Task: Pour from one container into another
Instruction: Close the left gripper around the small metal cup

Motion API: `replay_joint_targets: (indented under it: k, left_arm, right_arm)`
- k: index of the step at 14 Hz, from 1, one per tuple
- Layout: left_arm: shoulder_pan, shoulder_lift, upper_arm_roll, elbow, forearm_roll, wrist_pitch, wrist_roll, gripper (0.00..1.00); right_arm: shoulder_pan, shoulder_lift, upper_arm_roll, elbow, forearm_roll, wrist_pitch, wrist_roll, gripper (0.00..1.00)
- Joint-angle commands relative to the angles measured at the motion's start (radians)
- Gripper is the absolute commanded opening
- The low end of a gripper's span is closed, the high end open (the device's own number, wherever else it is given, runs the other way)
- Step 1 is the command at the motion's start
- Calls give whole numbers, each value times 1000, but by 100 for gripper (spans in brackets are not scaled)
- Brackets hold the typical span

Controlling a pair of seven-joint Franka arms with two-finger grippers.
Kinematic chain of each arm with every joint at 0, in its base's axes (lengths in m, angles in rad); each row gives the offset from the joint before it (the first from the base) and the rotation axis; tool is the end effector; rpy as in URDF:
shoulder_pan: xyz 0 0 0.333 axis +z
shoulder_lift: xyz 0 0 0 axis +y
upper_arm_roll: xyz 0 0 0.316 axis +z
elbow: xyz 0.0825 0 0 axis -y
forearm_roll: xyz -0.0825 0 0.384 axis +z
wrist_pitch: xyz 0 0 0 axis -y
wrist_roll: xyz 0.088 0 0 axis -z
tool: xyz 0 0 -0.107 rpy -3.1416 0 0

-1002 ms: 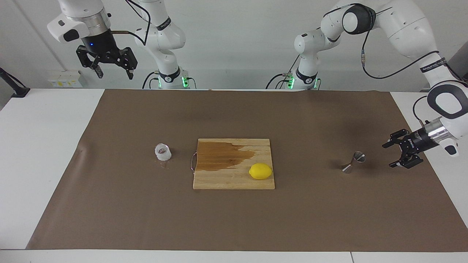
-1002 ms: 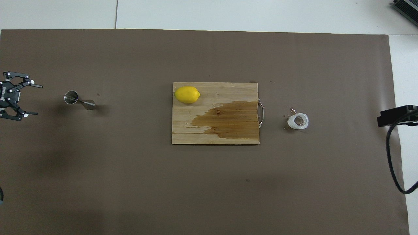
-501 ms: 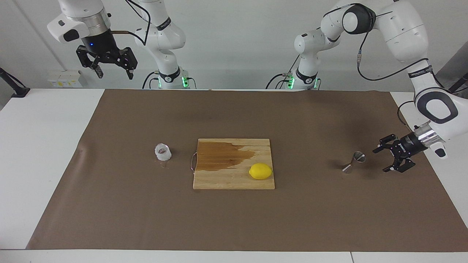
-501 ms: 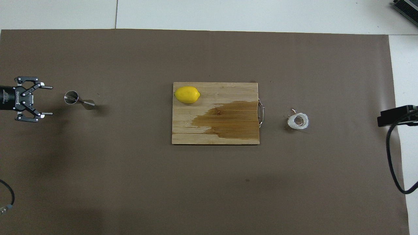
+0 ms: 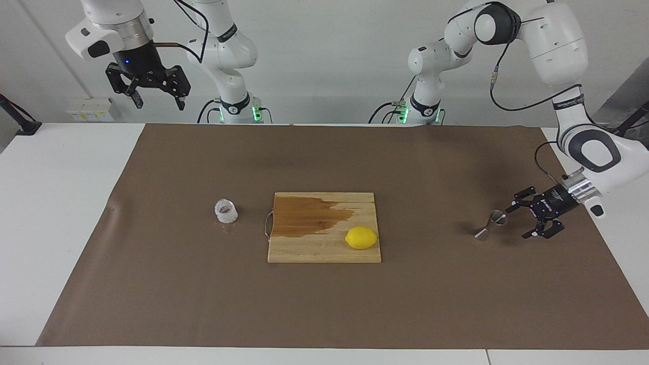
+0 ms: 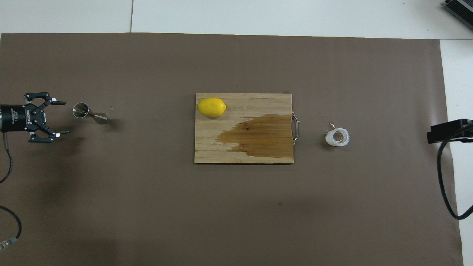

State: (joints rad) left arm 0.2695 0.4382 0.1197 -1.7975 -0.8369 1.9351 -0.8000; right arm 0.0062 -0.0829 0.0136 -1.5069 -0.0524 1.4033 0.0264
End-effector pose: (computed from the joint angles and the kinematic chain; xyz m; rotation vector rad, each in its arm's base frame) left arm 0.6022 0.1860 0.3009 1.7176 1.7964 -0.5236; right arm 0.5096 0.0042 0.6839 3.0880 -0.0229 -0.0301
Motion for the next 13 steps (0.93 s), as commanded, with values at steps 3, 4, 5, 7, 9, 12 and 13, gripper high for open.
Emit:
replay_joint_targets:
  k: [3,4,5,7,9,12,13]
  left_arm:
    - [-27,-52,-6,-92,-62,38,2,100]
    - [-27,-43,-6,-92,-101,24,2,100]
    - [-16,-24,-5,-85,-147,1,2,100]
    - [-15,2,-2,-69,-169,-15,1,100]
    - [-13,0,-5,-69,-191,-24,1,100]
    - [-15,10,-5,-85,-255,-31,2,100]
    - [-16,10,-6,-86,-261,-35,4,100]
  right_arm:
    - [-8,-3,0,4,-9,-18,-28,100]
    - [-8,-3,0,4,-9,-18,-28,100]
    - [-6,-3,0,4,-9,-18,-28,100]
    - [-6,-3,0,4,-9,-18,-28,100]
    - [-8,-3,0,4,-9,-18,-28,100]
    - [-8,-3,0,4,-9,-18,-28,100]
    - [-6,-3,0,4,-9,-18,-28,100]
